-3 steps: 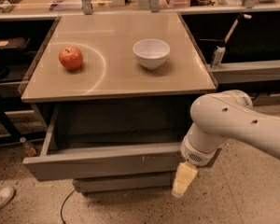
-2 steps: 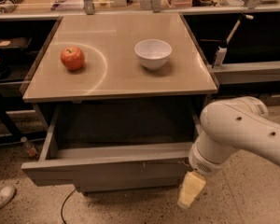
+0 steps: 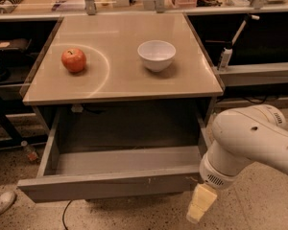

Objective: Open top drawer

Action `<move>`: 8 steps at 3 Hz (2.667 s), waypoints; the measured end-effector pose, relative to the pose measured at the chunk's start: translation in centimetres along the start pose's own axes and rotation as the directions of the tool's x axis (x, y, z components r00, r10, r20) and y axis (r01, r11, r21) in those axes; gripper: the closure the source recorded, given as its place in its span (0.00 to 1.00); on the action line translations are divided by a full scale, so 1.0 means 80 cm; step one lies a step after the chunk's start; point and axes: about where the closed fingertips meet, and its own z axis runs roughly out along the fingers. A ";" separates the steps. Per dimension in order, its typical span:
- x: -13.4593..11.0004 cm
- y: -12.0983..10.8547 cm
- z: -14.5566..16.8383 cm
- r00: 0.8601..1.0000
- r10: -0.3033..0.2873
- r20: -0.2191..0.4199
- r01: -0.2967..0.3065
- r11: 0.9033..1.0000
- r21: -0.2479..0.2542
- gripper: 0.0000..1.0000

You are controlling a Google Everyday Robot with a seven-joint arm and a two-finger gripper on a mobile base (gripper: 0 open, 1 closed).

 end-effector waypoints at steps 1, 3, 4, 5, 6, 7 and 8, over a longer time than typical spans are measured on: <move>0.000 0.000 0.000 1.000 0.000 0.000 0.000 1.000 0.000 0.00; 0.013 0.022 0.002 0.998 -0.059 -0.029 0.058 0.998 -0.037 0.00; 0.011 0.022 0.002 0.998 -0.060 -0.029 0.058 0.998 -0.038 0.00; 0.018 0.027 0.001 0.998 -0.049 -0.036 0.047 0.998 -0.041 0.00; 0.031 0.035 0.001 0.998 -0.030 -0.048 0.027 0.998 -0.049 0.00; 0.044 0.046 -0.001 0.998 -0.008 -0.061 0.004 0.998 -0.060 0.00; 0.058 0.057 -0.004 0.997 0.019 -0.074 -0.024 0.997 -0.069 0.00</move>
Offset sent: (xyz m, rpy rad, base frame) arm 0.0100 0.0111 -0.0014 0.0202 -0.0044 0.0817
